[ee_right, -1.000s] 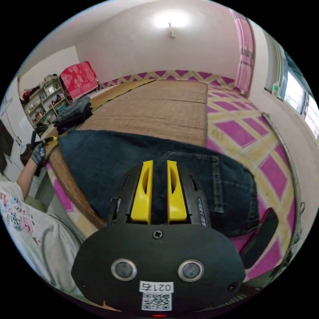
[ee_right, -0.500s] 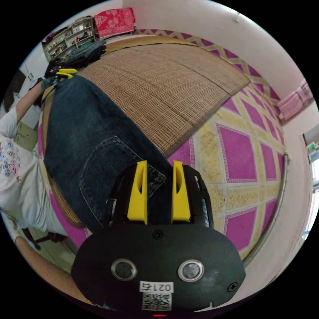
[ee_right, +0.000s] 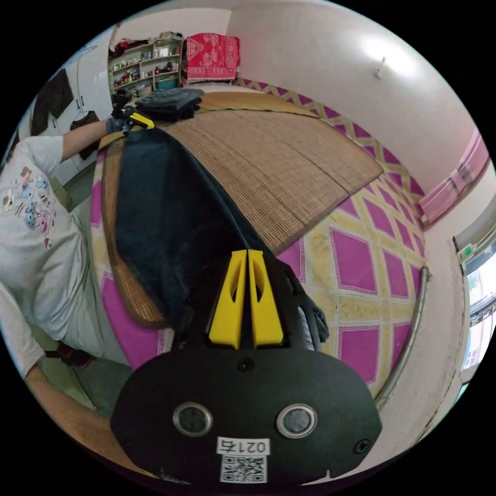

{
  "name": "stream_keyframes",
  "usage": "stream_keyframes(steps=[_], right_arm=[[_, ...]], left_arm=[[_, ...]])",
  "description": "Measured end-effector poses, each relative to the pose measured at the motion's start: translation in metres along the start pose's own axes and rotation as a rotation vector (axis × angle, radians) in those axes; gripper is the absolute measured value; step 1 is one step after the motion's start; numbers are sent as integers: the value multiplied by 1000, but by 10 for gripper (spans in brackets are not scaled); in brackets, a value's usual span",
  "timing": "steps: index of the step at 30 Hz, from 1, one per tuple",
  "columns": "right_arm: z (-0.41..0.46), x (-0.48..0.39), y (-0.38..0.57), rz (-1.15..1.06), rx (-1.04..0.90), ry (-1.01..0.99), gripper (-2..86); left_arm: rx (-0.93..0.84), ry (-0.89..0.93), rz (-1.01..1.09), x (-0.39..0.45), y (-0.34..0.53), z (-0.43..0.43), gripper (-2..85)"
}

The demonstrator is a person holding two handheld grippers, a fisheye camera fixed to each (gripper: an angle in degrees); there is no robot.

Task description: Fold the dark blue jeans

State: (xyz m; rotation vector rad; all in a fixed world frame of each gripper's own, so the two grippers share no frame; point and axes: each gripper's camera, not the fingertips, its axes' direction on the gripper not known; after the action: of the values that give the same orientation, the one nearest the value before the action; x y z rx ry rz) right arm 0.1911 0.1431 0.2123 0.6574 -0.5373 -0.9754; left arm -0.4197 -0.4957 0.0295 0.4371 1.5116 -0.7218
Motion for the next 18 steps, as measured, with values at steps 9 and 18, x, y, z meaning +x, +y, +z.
stream_keyframes(steps=[9,18], right_arm=[[-146,-160,114,-83,95,38,-8],[-68,-201,211,133,-20,-130,-5]], left_arm=[[269,65,10,111,118,-196,-10],[209,249,-299,142,235,-157,-9]])
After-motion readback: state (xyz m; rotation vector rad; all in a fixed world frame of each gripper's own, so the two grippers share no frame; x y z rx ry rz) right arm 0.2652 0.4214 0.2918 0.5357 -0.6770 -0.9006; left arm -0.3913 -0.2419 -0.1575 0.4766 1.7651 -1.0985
